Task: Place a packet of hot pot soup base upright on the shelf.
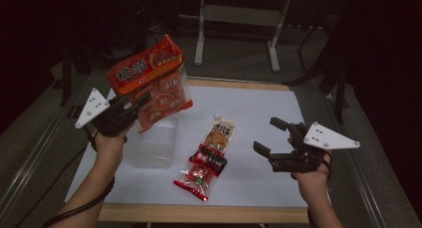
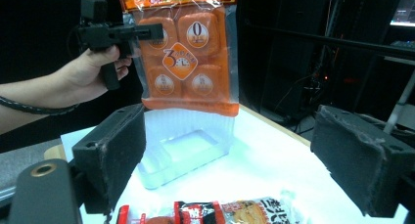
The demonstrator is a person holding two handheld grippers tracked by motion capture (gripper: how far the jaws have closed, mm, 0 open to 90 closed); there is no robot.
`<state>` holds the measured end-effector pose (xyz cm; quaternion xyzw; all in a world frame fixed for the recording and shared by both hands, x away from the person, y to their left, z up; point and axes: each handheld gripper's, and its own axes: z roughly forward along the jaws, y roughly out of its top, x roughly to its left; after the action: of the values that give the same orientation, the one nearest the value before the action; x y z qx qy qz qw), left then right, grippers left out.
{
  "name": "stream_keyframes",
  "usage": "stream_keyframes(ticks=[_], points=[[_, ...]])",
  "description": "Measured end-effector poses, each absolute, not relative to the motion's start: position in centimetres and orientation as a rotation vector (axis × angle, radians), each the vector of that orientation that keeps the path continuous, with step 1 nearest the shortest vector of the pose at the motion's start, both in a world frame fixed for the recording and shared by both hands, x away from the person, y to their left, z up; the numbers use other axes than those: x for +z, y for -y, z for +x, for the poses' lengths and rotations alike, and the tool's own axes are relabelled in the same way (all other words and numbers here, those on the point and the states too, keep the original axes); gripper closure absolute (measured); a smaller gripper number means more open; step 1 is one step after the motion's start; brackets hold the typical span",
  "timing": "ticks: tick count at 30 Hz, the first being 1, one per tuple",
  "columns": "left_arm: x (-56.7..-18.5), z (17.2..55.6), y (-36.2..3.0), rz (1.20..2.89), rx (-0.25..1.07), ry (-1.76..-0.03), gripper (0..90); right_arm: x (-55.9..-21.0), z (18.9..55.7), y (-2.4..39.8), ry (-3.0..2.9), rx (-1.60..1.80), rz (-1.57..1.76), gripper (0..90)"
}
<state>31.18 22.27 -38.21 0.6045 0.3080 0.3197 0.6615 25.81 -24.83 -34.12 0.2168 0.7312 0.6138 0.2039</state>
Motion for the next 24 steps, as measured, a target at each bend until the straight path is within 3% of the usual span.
stream_keyframes(ticks=[24], points=[[-44.2,35.0,-25.6,1.359,0.729,-0.876,71.5,-35.2,26.2,24.8,-2.073,1.702,0.621,13.4]])
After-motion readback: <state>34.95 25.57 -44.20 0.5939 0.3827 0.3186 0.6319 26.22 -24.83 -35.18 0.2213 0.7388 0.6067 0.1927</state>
